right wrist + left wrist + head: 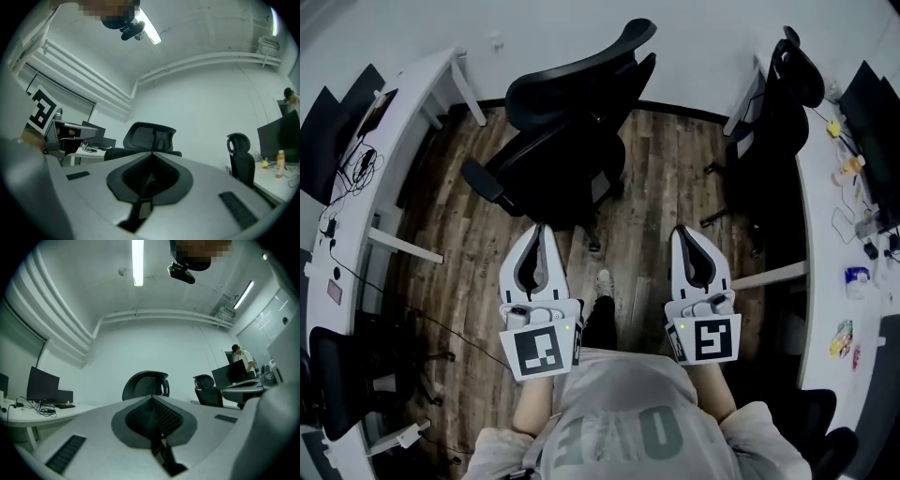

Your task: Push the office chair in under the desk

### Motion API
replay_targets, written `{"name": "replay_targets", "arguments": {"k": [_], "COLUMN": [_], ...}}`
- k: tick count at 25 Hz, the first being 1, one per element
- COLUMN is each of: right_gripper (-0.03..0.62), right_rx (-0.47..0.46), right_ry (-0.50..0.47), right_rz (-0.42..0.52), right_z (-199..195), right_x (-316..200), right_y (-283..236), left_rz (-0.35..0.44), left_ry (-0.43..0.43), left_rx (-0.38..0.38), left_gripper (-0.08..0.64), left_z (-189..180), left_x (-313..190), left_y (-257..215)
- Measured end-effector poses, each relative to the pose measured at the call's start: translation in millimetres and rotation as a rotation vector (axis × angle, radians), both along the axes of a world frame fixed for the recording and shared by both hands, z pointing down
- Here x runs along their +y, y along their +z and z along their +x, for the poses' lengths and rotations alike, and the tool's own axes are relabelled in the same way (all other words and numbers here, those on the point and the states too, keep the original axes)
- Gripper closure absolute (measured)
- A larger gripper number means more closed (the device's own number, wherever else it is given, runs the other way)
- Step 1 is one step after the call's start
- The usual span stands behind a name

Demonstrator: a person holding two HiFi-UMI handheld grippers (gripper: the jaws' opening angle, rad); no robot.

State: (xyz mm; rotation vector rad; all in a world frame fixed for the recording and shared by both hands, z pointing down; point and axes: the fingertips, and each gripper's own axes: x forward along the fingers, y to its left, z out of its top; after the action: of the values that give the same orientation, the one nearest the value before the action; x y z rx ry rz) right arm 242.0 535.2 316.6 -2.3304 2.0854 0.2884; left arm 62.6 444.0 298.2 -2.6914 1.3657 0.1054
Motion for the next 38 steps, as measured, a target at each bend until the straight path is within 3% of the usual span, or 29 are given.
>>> {"name": "replay_targets", "arguments": {"k": [6,10,14,18,22,27,34,38], "right_gripper": [0.572,0.572,0.572,0.572,0.572,0.572,0.572,0.572], "right_rx": [0.013,0.01,-0.004,0.007,0.037,-0.014,-0.011,0.051], "right_ry": [-0.023,-0.047,-0.114,-0.231,-0.348,-0.445,-0.513,-0.556], "right_rz": [0.059,0.064,0.034,0.066,0.03,0.009,-0.008,0.02], "right_z": [49,65,77,80,76,79,77,81], "right_x": [-125,-192,-231,-243,-245,-251,-253,-254], "right_y": [-40,-47,-39,-40,-39,-39,-37,-40], "left_rz": [0.02,-0.051,-0.105,-0.123,-0.12,-0.15,-0.127,-0.138], "left_ry": [-0.019,-0.006,-0.063,-0.151,-0.221,-0.32,-0.359,-0.352], "left_rx": [0.011,0.022,0.009,0.015,0.04,0.018,-0.004,-0.013], "left_gripper": [0.545,0.545,0.545,0.545,0.545,0.545,0.545,0.545], "left_z": [31,51,57,55,54,55,59,65], "left_x": [-91,-127,-152,-166,-172,-180,-183,-179], "left_y": [-30,-16,-3,2,1,14,9,11]}}
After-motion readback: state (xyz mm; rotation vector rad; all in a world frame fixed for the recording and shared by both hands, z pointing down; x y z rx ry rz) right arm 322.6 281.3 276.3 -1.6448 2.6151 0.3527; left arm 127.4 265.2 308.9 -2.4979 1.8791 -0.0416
